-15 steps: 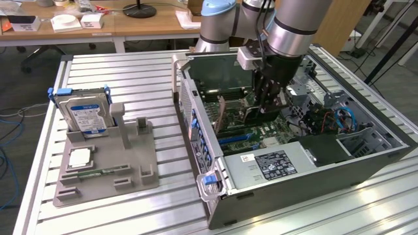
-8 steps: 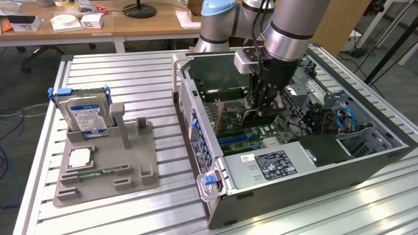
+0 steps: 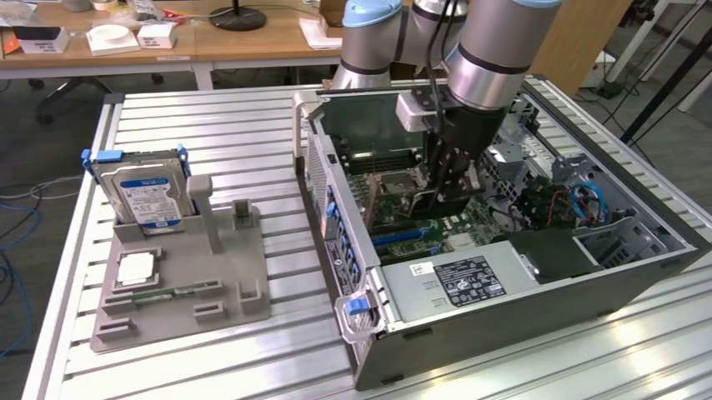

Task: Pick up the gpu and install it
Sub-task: 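Insert the gpu into the slot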

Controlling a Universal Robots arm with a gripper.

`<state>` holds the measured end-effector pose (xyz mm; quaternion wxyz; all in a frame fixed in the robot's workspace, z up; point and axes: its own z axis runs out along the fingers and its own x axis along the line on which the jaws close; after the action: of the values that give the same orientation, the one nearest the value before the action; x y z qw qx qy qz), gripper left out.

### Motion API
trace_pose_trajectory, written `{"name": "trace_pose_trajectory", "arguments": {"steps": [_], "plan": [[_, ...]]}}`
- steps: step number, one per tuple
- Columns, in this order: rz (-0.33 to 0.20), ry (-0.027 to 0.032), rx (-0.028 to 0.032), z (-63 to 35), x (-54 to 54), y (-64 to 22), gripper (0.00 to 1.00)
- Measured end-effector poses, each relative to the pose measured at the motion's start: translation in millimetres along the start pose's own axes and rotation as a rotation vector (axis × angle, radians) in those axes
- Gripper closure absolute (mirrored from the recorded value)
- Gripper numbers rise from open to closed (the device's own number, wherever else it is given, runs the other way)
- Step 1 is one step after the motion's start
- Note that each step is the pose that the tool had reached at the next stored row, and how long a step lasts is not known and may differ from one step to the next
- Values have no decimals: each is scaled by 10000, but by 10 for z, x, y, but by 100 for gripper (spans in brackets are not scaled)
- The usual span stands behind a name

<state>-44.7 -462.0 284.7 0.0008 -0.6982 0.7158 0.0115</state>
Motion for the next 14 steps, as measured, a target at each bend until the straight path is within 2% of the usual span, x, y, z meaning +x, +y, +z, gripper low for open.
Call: {"name": "trace_pose_trajectory", "arguments": {"steps": [14], "plan": [[0,1,-1,92,28,60,74]]}}
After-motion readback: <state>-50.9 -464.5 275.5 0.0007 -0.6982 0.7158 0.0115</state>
